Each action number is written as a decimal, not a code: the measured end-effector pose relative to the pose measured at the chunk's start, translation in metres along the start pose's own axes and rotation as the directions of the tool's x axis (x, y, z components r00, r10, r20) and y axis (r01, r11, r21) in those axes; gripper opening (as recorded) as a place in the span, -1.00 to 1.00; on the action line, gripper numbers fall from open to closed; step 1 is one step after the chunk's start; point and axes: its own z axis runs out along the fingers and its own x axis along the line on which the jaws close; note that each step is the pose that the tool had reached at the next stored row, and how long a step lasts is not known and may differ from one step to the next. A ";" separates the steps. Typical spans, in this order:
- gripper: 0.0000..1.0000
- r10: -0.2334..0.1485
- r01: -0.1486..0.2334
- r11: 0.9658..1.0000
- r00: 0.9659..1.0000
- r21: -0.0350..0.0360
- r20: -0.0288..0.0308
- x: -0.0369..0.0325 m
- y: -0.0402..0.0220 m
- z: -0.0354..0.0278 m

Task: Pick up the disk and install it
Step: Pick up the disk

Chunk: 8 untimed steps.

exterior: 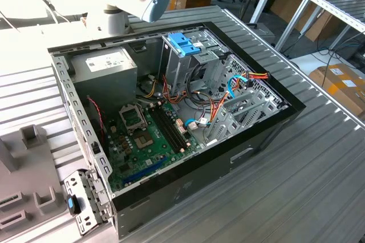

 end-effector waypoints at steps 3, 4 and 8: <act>-0.79 -0.002 0.002 1.000 1.000 0.000 0.000 0.0000 0.0000 0.0000; -0.79 -0.003 0.003 1.000 1.000 0.000 0.000 0.0000 0.0000 0.0000; -0.79 -0.005 0.005 1.000 1.000 0.000 0.000 0.0000 0.0000 0.0000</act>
